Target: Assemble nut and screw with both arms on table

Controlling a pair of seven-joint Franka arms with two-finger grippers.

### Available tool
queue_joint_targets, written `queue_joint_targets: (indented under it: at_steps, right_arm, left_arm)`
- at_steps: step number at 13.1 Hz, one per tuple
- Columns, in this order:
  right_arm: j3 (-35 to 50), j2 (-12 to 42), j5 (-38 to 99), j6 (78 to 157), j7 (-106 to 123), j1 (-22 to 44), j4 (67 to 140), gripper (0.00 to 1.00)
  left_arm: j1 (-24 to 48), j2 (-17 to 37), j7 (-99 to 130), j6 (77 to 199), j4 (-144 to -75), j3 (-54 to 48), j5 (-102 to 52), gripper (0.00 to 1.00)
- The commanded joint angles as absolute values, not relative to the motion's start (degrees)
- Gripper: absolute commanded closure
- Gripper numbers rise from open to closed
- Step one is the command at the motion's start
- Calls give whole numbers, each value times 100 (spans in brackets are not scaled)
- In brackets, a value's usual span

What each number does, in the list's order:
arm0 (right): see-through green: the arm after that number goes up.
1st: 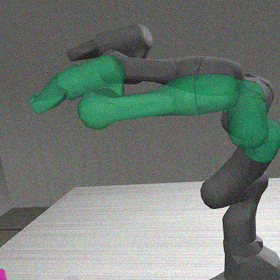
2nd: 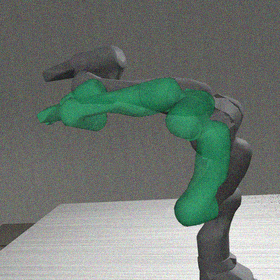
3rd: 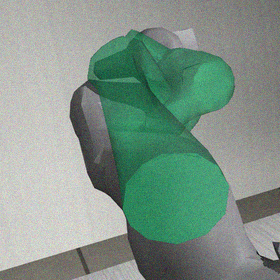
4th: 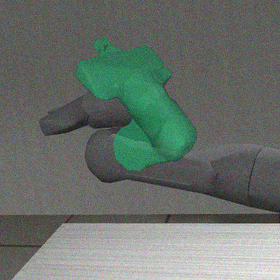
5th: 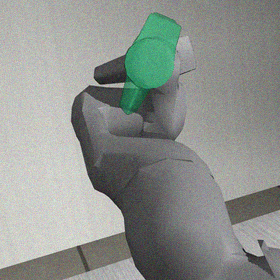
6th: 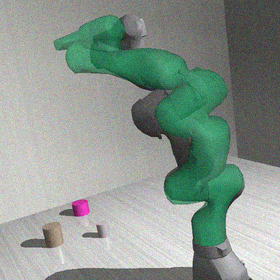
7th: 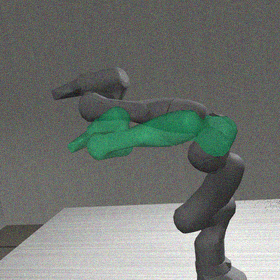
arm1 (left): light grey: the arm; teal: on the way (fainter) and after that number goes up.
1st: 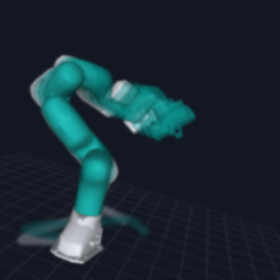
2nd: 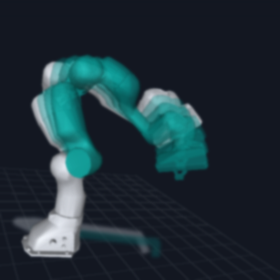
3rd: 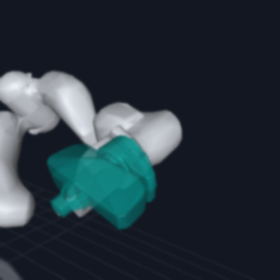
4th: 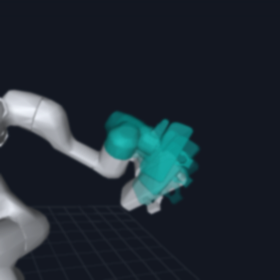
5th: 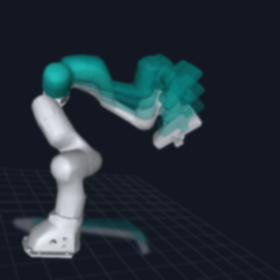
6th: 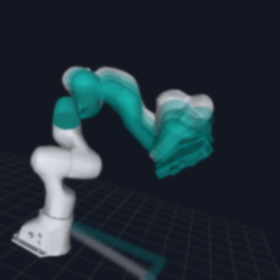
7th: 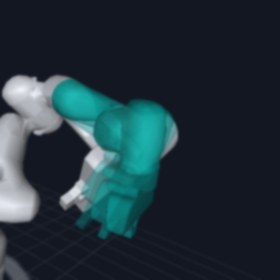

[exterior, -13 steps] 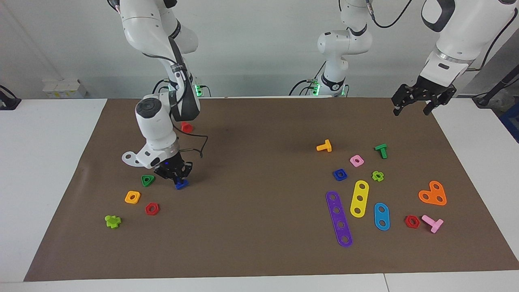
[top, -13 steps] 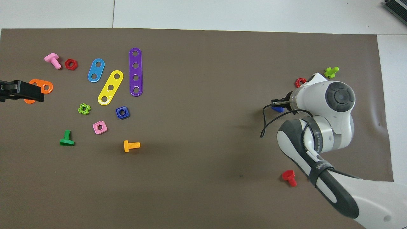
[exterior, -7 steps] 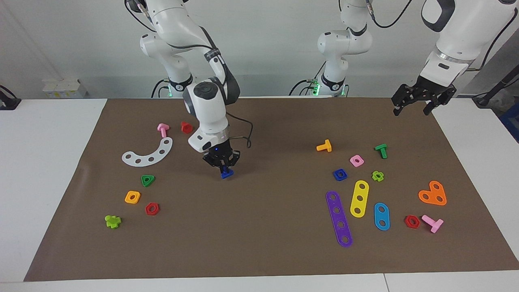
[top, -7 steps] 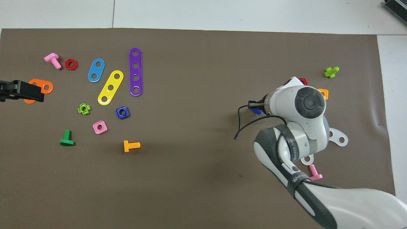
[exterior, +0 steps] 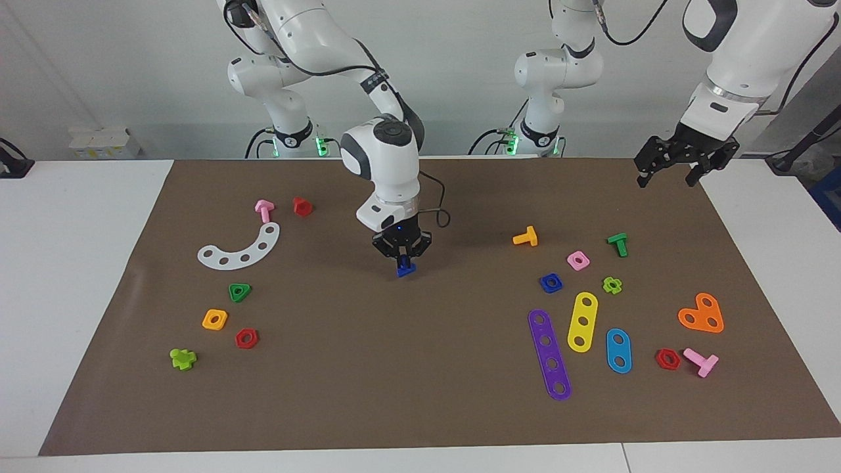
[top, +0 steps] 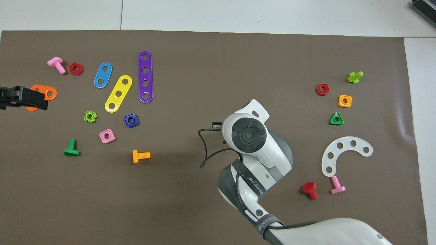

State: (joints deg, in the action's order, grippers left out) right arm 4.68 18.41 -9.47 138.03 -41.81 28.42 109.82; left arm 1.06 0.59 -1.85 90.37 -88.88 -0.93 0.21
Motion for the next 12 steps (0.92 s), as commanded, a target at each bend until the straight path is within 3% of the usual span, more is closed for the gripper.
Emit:
queue_joint_targets:
  at_steps: [1, 5, 6, 7, 9, 10, 12]
  right_arm:
    - [448, 2047, -1203, 13702, -4429, 2856, 10846, 100]
    - [440, 2065, -1406, 13597, -4491, 2865, 10916, 100]
    - [439, 2065, -1450, 13597, -4491, 2857, 10960, 100]
    - [439, 2057, -1529, 13597, -4491, 2839, 10969, 64]
    - [439, 1926, -1538, 13501, -4491, 2752, 10951, 8]
    - [439, 1803, -1538, 13448, -4483, 2664, 10960, 0]
    - [457, 1522, -1521, 13412, -4456, 2436, 10960, 0]
  left_arm:
    - [298, -123, -44, 8947, -9044, -141, 79, 0]
    - [264, -149, -114, 9122, -9209, -132, 35, 0]
    - [272, -358, -114, 9532, -9742, -141, 18, 8]
    - [290, -439, -106, 9989, -10182, -141, -26, 10]
    - [299, -152, -88, 10404, -10345, -132, -157, 10]
    - [299, 129, -44, 10676, -10345, -132, -280, 10]
    - [334, 683, 279, 11282, -10380, -132, -308, 11]
